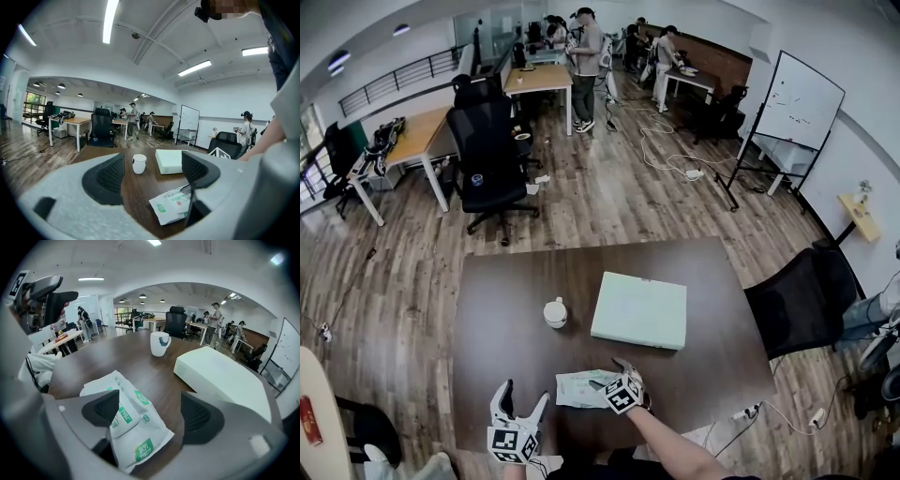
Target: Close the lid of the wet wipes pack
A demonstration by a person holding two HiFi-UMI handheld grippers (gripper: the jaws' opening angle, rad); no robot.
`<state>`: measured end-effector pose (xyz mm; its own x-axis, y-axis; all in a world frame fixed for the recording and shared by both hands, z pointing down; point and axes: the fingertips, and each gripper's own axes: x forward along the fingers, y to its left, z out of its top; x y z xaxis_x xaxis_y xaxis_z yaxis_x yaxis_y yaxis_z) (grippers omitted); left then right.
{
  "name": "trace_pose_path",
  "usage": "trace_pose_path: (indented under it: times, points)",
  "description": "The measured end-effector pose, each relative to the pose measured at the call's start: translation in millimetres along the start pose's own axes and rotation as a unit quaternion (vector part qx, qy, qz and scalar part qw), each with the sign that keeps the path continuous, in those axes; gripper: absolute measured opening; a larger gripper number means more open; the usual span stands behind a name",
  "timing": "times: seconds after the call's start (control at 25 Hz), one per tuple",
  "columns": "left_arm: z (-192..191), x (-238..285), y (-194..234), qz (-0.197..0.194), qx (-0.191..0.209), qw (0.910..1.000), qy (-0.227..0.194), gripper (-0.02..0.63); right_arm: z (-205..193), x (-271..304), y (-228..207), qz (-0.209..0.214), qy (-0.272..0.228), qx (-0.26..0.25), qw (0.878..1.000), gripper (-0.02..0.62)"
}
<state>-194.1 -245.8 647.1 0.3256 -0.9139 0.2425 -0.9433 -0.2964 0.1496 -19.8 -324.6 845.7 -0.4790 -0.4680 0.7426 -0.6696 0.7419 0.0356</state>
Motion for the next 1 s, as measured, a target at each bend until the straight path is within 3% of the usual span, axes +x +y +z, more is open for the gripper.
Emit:
trace_pose_path:
  times: [0.48,1.0]
  points:
    - [1,4,-19,-0.012,0.006,0.9999,0.0,0.379,17,-67,-21,-0.028,-0.1,0.06,0.993,0.423]
    - [-9,-7,-29,-0.009,0.009,0.9999,0.005,0.379,20,-144,-16,-0.042,-0.186,0.117,0.975,0.42]
